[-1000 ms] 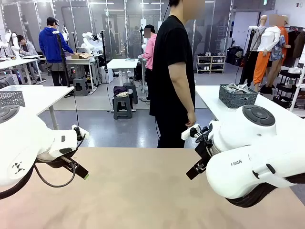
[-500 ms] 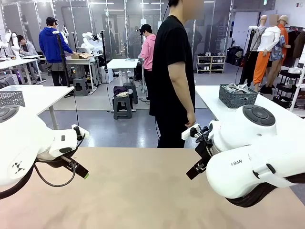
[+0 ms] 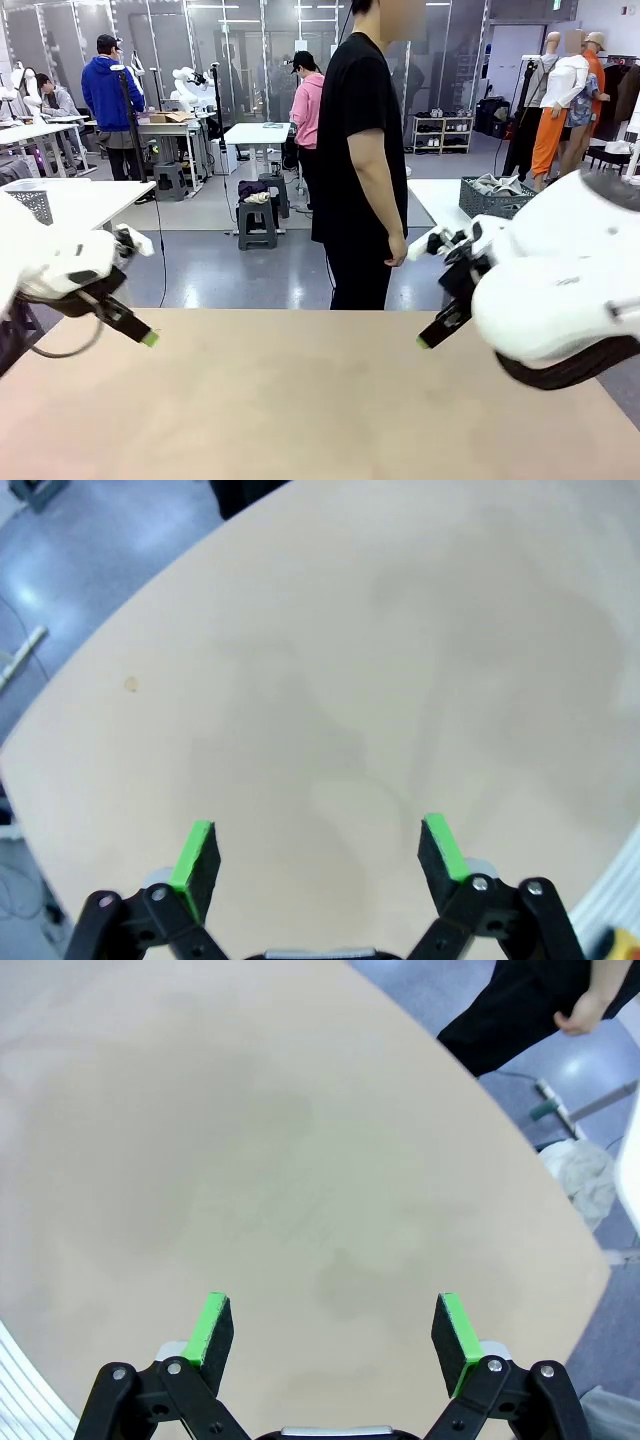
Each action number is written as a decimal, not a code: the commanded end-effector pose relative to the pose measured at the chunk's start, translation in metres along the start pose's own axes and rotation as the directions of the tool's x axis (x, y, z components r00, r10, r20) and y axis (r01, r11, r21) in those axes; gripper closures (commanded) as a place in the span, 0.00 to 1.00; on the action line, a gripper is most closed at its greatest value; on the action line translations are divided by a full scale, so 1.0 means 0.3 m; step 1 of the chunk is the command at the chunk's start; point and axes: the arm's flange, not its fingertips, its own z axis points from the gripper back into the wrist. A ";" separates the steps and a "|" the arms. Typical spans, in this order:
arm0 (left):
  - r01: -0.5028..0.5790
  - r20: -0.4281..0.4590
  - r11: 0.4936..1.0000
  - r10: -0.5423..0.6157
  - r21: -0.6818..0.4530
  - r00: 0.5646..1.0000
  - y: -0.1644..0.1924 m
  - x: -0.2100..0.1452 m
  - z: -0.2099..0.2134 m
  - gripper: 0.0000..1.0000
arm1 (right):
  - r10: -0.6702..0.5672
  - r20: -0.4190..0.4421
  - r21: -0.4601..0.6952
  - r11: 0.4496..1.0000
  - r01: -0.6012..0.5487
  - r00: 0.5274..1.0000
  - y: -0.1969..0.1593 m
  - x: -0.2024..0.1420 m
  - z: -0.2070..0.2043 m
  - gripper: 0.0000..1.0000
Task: Fold the towels and place them in the basket.
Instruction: When a person lays out a Towel with hook on the table, fold it in half twice.
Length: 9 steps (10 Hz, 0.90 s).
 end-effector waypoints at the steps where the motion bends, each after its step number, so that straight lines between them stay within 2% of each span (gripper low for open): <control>1: 0.107 0.009 0.994 -0.107 -0.032 0.994 0.081 -0.031 0.204 0.00 | 0.054 0.057 0.027 0.998 -0.056 0.997 -0.036 -0.112 0.236 0.00; 3: 0.204 0.067 0.978 -0.202 -0.037 0.977 0.135 -0.069 0.385 0.00 | 0.061 0.137 0.059 0.996 -0.070 0.989 -0.089 -0.180 0.423 0.00; 5: 0.299 0.136 0.953 -0.291 -0.049 0.947 0.187 -0.111 0.509 0.00 | 0.073 0.210 0.127 0.987 -0.101 0.975 -0.125 -0.254 0.550 0.00; 7: 0.308 0.149 0.950 -0.298 -0.049 0.943 0.212 -0.134 0.572 0.00 | 0.103 0.241 0.178 0.973 -0.148 0.965 -0.138 -0.299 0.600 0.00; 9: 0.295 0.150 0.955 -0.289 -0.024 0.946 0.201 -0.129 0.574 0.00 | 0.122 0.242 0.140 0.977 -0.159 0.963 -0.128 -0.285 0.584 0.00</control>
